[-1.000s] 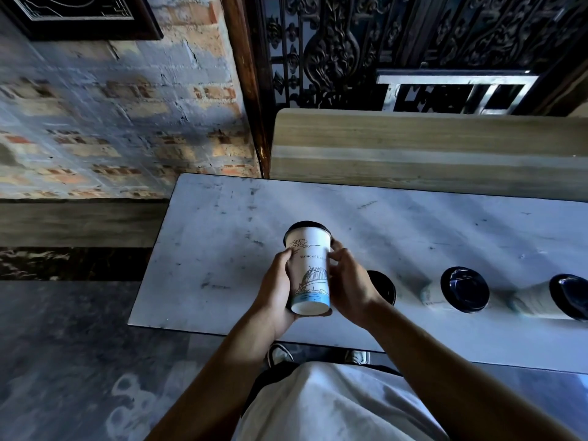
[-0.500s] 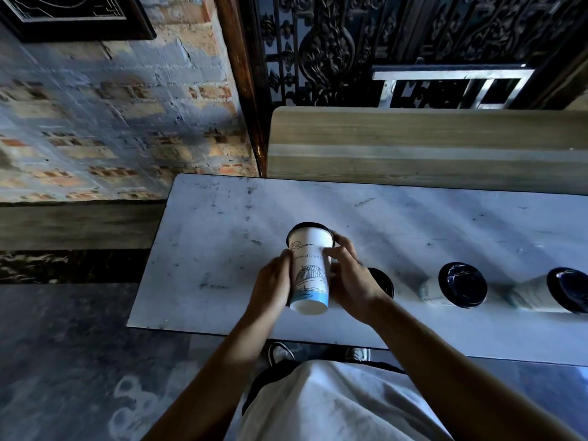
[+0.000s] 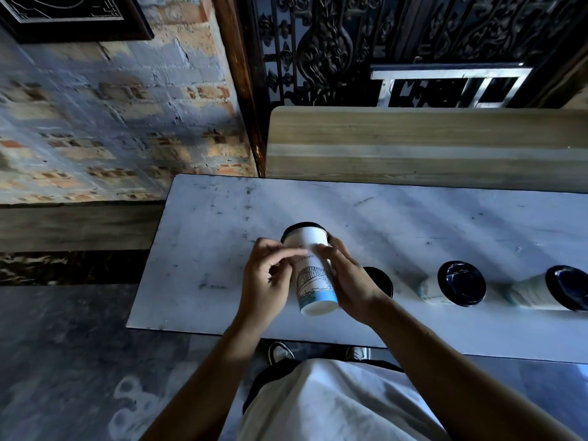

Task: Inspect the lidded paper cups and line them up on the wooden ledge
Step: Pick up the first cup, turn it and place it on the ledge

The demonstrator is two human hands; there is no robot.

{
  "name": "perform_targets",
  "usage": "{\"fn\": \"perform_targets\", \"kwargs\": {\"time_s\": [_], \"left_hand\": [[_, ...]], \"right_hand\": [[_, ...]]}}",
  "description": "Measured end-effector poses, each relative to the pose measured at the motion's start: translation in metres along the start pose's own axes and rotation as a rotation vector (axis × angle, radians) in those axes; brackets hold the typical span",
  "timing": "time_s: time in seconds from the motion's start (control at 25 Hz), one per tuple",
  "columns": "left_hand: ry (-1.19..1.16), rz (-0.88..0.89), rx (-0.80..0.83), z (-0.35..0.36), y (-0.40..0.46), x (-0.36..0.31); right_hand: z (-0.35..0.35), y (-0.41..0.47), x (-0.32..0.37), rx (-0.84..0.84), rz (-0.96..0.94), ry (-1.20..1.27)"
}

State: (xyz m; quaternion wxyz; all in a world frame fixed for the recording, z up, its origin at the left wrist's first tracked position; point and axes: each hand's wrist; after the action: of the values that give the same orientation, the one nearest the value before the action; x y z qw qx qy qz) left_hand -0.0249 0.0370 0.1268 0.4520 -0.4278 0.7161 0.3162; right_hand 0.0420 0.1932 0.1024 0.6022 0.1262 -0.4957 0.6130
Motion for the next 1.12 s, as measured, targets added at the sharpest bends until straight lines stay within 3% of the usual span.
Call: {"fn": "perform_targets", "kwargs": {"time_s": [0.12, 0.24, 0.72, 0.88, 1.12], "left_hand": [[-0.104, -0.08, -0.017, -0.001, -0.003, -0.005], [-0.176, -0.146, -0.021, -0.002, -0.004, -0.005], [-0.22, -0.186, -0.087, -0.003, -0.007, 0.009], [-0.211, -0.139, -0.059, -0.01, -0.006, 0.012], [-0.125, 0.068, -0.03, -0.012, -0.002, 0.012]], "right_hand": [[-0.003, -0.001, 0.005, 0.009, 0.007, -0.021], [-0.005, -0.003, 0.01, -0.093, 0.047, -0.021], [-0.006, -0.01, 0.015, -0.09, -0.004, -0.103], [-0.008, -0.008, 0.015, -0.144, 0.003, -0.02], [-0.005, -0.006, 0.023, -0.163, -0.001, 0.006]]}}
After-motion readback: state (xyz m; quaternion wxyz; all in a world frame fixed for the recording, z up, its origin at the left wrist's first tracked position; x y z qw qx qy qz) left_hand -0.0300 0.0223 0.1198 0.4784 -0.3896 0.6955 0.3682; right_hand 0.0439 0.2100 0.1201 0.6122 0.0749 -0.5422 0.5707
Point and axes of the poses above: each hand's wrist, its own y-axis towards the middle knuckle, its own z-axis out of the palm, x = y × z, and after that the axes turned 7 degrees about -z, right-handed
